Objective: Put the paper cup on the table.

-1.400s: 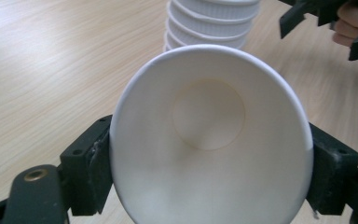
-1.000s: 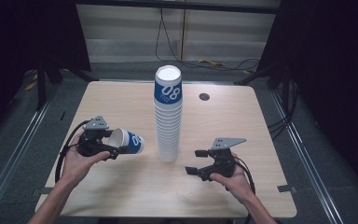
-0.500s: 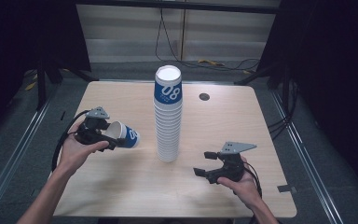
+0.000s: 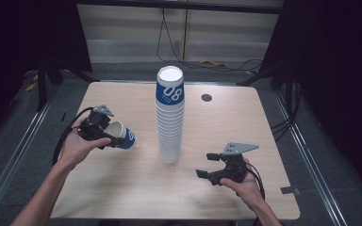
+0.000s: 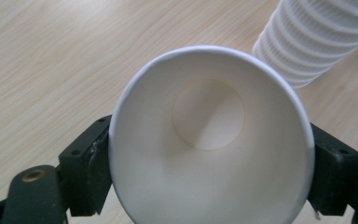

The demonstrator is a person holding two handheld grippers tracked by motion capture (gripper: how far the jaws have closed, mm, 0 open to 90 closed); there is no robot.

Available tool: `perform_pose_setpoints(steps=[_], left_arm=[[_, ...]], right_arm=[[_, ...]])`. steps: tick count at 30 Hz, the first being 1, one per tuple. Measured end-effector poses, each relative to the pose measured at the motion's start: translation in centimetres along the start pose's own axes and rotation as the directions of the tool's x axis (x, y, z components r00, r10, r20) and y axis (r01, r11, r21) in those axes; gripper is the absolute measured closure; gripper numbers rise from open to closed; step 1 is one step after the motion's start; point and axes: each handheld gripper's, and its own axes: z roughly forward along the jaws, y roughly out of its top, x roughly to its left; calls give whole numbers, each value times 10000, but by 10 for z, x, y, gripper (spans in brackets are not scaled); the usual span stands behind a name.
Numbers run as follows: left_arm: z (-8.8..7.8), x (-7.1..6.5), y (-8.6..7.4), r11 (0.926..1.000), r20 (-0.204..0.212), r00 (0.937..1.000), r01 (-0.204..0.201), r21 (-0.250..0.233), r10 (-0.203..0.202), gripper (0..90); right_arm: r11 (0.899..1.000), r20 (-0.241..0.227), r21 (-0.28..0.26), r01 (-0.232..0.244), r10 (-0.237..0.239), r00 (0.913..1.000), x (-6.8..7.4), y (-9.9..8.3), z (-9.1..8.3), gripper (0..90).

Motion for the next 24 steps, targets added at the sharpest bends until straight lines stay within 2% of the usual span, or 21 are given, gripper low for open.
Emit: perform_pose_setpoints(steps=[4, 5, 7, 8, 11, 12, 14, 16, 19, 22, 24], left_arm=[[3, 5, 6, 9995, -146, 9999, 4, 312, 0, 176], [4, 5, 7, 9994, -213, 9997, -129, 336, 136, 176], [9, 5, 10, 9962, -150, 9993, -335, 805, 348, 175], [11, 5, 11, 9948, -273, 9985, -445, 916, 472, 175], [18, 6, 13, 9895, -60, 9991, -401, 1392, 413, 174], [21, 7, 13, 9878, -119, 9989, -427, 1495, 450, 174], [25, 9, 15, 9850, -378, 9979, -449, 1666, 519, 173], [28, 10, 17, 9849, -365, 9986, -322, 1700, 390, 172], [32, 10, 20, 9823, -459, 9975, -454, 1817, 546, 169], [40, 8, 22, 9753, -473, 9962, -612, 2122, 728, 166], [44, 7, 22, 9748, -458, 9964, -602, 2146, 716, 165]], right_arm=[[10000, -35, 1, -12, 12, 10000, -1, 0, 1, 173], [10000, -34, 13, -43, 44, 10000, -1, 0, 1, 173], [10000, -20, 46, -29, 29, 10000, -2, 0, 1, 173], [10000, -31, 26, -42, 42, 10000, -2, 0, 1, 173], [10000, -21, 35, -25, 25, 10000, -2, -1, 1, 173], [10000, -39, 23, -40, 40, 10000, -2, -1, 0, 173], [10000, -43, -8, -25, 25, 10000, -2, -1, 0, 173], [10000, -41, -35, -1, 1, 10000, -2, -1, -1, 173], [10000, -35, -14, -43, 42, 10000, -3, -1, -1, 173], [10000, -79, -48, -9, 9, 10000, -2, -1, 0, 172], [10000, -104, -59, -20, 19, 9999, -1, -1, 0, 171]])
